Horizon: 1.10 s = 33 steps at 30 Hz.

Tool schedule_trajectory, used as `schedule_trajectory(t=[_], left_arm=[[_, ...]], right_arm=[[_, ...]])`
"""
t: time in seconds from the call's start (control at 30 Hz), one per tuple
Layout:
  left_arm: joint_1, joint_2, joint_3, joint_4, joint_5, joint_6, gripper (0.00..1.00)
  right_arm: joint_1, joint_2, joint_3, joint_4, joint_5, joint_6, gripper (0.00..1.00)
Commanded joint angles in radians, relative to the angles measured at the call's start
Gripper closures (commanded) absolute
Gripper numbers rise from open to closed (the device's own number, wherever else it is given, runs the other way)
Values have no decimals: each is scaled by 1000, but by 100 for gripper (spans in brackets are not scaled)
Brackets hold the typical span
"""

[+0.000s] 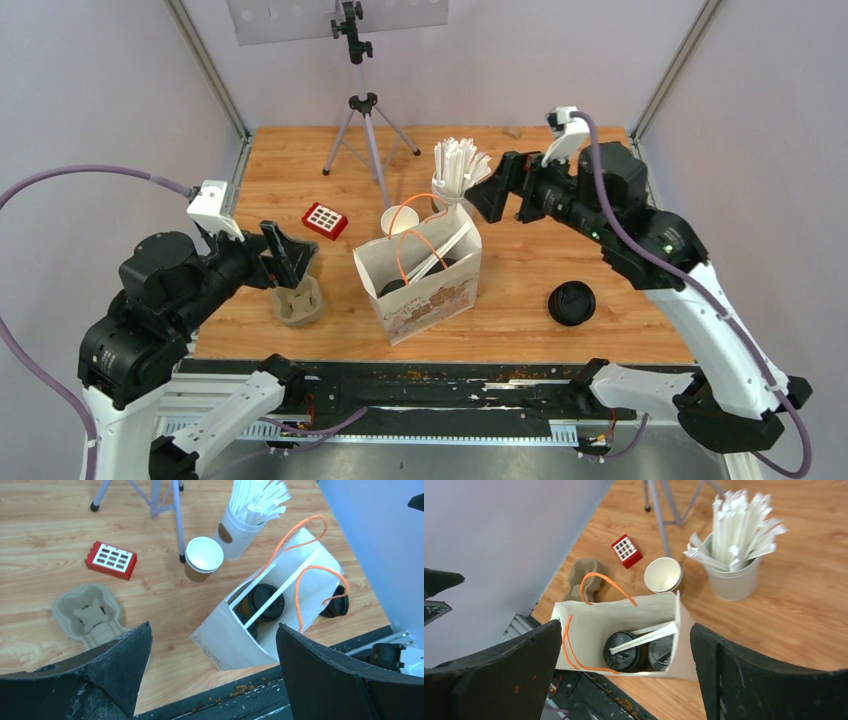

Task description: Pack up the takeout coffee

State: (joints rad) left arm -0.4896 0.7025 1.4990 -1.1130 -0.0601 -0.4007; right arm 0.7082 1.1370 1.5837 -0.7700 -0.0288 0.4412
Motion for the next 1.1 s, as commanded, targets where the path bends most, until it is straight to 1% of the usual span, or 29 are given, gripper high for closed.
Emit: schedule_trajectory(t=[0.0, 0.17, 0.3, 0.4, 0.53, 0.6, 0.67, 0.73, 0.83, 0.9, 1.07], left_arm=[[-3, 38, 75, 77, 53, 45, 0], [-3, 51, 129, 124, 87, 64, 0], [-3, 45, 140, 124, 79, 60, 0], [-3, 22, 121, 128, 81, 39, 0], [-3, -35, 27, 148, 85, -18, 0], [-4, -64, -13, 151, 77, -45, 0], [-3, -85, -44, 141, 36, -74, 0], [-4, -103, -71, 148, 11, -113, 0], [-3, -138, -118, 193, 12, -144, 0], [-3, -142, -132, 185, -4, -160, 0], [-3, -131, -141, 184, 17, -167, 0]], right_arm=[[-4, -33, 133, -198, 153, -158, 0], [-4, -84, 230, -337, 275, -176, 0], [-3, -164, 222, -392, 391, -122, 0], [-3, -199, 199, -462, 450, -56, 0], [-4, -230, 148, -545, 470, 36, 0], [-3, -252, 116, -533, 459, 56, 0], [-3, -265, 92, -500, 439, 65, 0], [-4, -263, 98, -490, 432, 69, 0], [-3, -256, 99, -486, 443, 51, 0], [-3, -256, 97, -480, 455, 43, 0], [-4, -278, 81, -428, 441, 39, 0]])
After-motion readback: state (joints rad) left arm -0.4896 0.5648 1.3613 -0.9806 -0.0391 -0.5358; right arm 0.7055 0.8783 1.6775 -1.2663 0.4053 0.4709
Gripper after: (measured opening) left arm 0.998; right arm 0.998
